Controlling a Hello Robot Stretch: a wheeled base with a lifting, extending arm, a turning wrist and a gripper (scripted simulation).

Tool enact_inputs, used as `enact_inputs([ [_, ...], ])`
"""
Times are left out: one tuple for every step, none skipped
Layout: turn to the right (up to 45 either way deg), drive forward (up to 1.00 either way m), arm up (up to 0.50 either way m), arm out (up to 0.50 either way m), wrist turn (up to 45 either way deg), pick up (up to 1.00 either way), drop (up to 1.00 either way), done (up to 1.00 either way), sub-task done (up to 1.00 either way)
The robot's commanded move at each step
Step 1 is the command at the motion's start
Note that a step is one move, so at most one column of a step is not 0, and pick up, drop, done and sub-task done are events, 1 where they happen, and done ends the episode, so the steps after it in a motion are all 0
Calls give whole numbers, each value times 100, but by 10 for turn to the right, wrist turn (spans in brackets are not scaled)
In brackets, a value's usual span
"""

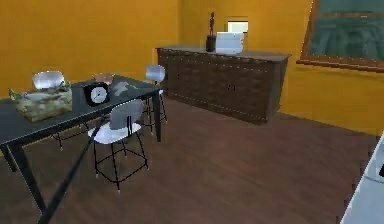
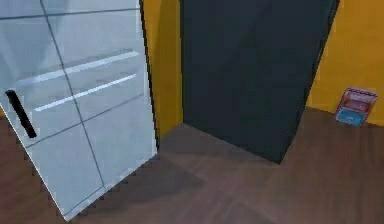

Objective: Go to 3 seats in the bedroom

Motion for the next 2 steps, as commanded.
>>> enact_inputs([
  [360, 0, 0, 0, 0, 0, 0, 0, 0],
  [0, 10, 0, 0, 0, 0, 0, 0, 0],
])
